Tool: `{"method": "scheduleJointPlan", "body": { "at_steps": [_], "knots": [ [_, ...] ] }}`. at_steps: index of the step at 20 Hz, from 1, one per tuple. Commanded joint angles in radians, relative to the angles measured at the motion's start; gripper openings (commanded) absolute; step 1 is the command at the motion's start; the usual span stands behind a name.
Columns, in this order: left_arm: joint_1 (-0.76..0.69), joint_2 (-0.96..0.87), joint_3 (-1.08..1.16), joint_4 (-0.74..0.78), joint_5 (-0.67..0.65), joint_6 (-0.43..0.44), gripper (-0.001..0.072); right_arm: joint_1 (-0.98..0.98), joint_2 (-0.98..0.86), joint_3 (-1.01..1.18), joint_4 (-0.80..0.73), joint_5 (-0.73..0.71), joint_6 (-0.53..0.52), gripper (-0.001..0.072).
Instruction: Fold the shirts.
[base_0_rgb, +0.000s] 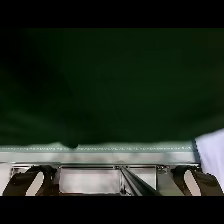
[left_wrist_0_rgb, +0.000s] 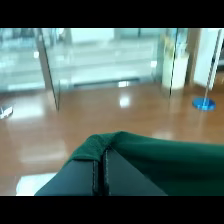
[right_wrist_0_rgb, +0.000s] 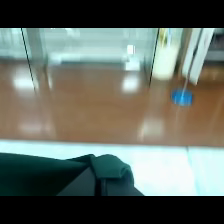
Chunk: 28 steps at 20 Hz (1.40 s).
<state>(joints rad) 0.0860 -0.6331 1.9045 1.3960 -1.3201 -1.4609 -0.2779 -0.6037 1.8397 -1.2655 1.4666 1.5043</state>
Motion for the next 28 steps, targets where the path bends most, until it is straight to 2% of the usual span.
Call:
{"method": "scheduleJointPlan", "body": {
  "at_steps": [1, 4, 7, 13, 16, 19, 22, 25, 28],
  "knots": [
    [-0.084, 0.001, -0.114, 0.153, -0.058, -0.056, 0.0017, 0.0, 0.019, -0.159, 0.01, 0.05, 0.028, 0.0026],
    [-0.084, -0.067, -0.319, 0.153, -0.023, -0.09, 0.0018, 0.001, 0.006, -0.417, 0.061, -0.049, 0.013, 0.0026],
    [-0.084, -0.206, -0.484, 0.145, 0.068, -0.134, 0.0017, 0.001, -0.083, -0.615, 0.135, -0.195, -0.041, 0.0026],
    [-0.084, -0.64, -0.479, 0.07, 0.276, -0.173, 0.0017, 0.001, -0.534, -0.65, 0.343, -0.468, -0.17, 0.0026],
    [-0.084, -0.872, -0.343, 0.069, 0.331, -0.225, 0.0017, 0.002, -0.803, -0.517, 0.434, -0.483, -0.206, 0.0026],
    [-0.084, -1.072, -0.176, 0.062, 0.344, -0.278, 0.0017, 0.002, -1.033, -0.323, 0.459, -0.483, -0.188, 0.0026],
    [-0.084, -1.18, -0.072, -0.04, 0.339, -0.291, 0.0017, 0.002, -1.157, -0.204, 0.48, -0.463, -0.135, 0.0026],
    [-0.079, -1.186, -0.062, -0.143, 0.311, -0.285, 0.0018, 0.001, -1.182, -0.175, 0.467, -0.412, -0.143, 0.0026],
    [-0.055, -1.18, -0.055, -0.19, 0.133, -0.119, 0.0018, -0.015, -1.181, -0.175, 0.445, -0.298, -0.201, 0.0026]
  ]
}}
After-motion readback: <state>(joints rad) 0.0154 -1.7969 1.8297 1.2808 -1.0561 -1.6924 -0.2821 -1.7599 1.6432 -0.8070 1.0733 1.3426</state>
